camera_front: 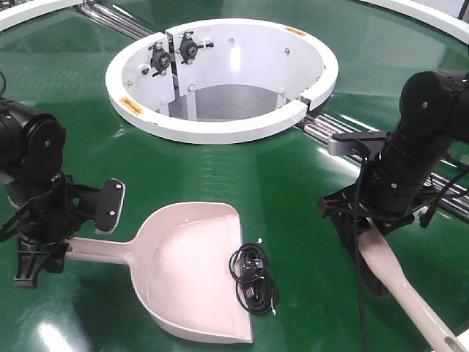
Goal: Clean and inspect green conveyor with broom and dustpan
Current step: 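Slide the dustpan with the left gripper up against the black cable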
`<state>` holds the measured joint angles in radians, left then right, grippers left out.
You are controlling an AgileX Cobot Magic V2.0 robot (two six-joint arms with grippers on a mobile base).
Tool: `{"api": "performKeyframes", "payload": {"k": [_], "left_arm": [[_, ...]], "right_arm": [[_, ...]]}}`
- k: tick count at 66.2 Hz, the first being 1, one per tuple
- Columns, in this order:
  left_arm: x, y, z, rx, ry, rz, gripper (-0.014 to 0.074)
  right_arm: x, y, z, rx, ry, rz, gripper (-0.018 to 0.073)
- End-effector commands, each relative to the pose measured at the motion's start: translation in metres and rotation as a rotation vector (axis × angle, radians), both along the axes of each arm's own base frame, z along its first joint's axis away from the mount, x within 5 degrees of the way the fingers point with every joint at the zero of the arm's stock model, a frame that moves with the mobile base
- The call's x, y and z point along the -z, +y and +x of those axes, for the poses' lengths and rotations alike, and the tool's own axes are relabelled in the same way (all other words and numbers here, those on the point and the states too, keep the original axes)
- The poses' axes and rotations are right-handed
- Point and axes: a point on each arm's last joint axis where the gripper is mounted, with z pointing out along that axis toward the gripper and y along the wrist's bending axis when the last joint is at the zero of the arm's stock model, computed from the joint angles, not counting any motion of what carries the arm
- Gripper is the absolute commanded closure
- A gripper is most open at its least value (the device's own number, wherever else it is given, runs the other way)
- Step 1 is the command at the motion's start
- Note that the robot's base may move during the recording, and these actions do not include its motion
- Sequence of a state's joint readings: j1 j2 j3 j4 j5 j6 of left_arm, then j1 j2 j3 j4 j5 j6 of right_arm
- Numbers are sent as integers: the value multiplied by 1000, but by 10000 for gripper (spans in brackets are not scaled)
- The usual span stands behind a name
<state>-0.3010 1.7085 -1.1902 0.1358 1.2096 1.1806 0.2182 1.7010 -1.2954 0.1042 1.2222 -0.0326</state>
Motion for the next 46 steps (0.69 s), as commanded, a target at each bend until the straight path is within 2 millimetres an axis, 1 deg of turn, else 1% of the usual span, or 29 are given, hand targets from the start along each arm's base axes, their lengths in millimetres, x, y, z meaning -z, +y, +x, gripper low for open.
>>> {"api": "performKeyframes", "payload": {"k": [1,46], "left_arm": [[-17,-5,-4,17,-14,-36,620],[-17,-5,-4,17,-14,-36,620]], "right_arm": [[-22,-2,-7,-5,-27,9,569],[-22,-3,-6,-6,-38,2,569]]}}
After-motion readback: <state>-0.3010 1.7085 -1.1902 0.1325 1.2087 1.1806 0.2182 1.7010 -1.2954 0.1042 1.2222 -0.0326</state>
